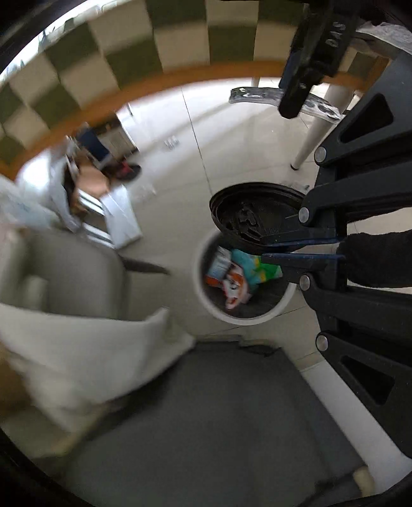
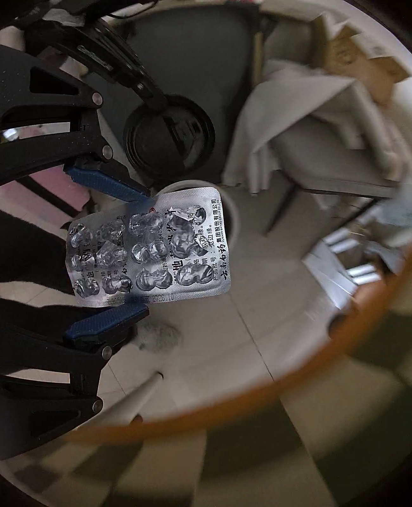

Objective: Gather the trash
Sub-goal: 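Carry the lid and blister pack over the bin and open both tools, then move both tools back toward the table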

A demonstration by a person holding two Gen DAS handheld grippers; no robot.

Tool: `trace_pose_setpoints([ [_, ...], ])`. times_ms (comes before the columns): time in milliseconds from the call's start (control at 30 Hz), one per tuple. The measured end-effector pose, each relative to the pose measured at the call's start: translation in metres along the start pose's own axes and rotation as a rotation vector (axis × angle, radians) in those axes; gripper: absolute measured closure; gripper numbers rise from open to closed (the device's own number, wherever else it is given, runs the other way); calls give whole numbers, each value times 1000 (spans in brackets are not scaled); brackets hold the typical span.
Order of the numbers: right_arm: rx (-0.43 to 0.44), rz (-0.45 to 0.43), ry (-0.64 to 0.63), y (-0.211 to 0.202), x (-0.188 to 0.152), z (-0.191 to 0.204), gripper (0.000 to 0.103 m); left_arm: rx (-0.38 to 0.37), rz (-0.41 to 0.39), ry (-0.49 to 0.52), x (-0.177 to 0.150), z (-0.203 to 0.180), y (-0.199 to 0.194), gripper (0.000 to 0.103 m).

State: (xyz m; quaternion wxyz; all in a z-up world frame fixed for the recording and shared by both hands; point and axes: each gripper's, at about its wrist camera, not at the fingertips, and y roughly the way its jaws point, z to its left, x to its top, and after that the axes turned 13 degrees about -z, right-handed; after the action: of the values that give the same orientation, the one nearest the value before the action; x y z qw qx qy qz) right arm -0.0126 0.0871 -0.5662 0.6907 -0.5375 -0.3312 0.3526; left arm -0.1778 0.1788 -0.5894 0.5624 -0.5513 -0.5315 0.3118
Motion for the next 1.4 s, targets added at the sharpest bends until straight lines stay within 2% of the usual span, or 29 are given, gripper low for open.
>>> trace_pose_setpoints([
  [67, 4, 24, -20, 38, -7, 7, 35, -8, 33, -43, -9, 20, 35, 101],
  [167, 19, 60, -33, 97, -13, 12, 35, -68, 95, -132, -23, 50, 91, 101],
  [300, 31, 93, -15, 163, -14, 9, 35, -90, 140, -177, -32, 72, 141, 96],
  [367, 78, 128, -2, 197, -10, 6, 35, -82, 143, -195, -36, 81, 159, 92],
  [400, 92, 141, 1, 209, -8, 7, 35, -68, 141, -194, -37, 83, 163, 72],
  [433, 101, 152, 4, 221, -7, 2, 33, -52, 139, -192, -38, 85, 167, 27],
  [467, 104, 167, -1, 232, -7, 1, 30, -43, 137, -197, -41, 89, 170, 7],
  [500, 105, 177, -3, 240, -6, -1, 20, -40, 135, -208, -43, 94, 171, 0],
  [533, 110, 179, 0, 245, -5, -3, 11, -28, 135, -215, -45, 97, 172, 0],
  [633, 109, 176, -15, 252, -4, -8, 5, 12, 139, -215, -50, 102, 170, 0],
  [700, 99, 167, -38, 250, -4, -6, 3, 54, 126, -195, -51, 102, 163, 0],
  [900, -44, 89, -213, 214, -3, 15, 2, 144, 75, -144, -47, 95, 120, 0],
  [967, -125, 68, -248, 192, -3, 22, 2, 162, 61, -137, -45, 90, 99, 0],
  [1067, -184, 44, -274, 155, -4, 32, 2, 174, 38, -128, -42, 82, 62, 0],
  [1400, -160, -29, -303, 2, -15, 60, 2, 180, -13, -142, -46, 64, -66, 0],
])
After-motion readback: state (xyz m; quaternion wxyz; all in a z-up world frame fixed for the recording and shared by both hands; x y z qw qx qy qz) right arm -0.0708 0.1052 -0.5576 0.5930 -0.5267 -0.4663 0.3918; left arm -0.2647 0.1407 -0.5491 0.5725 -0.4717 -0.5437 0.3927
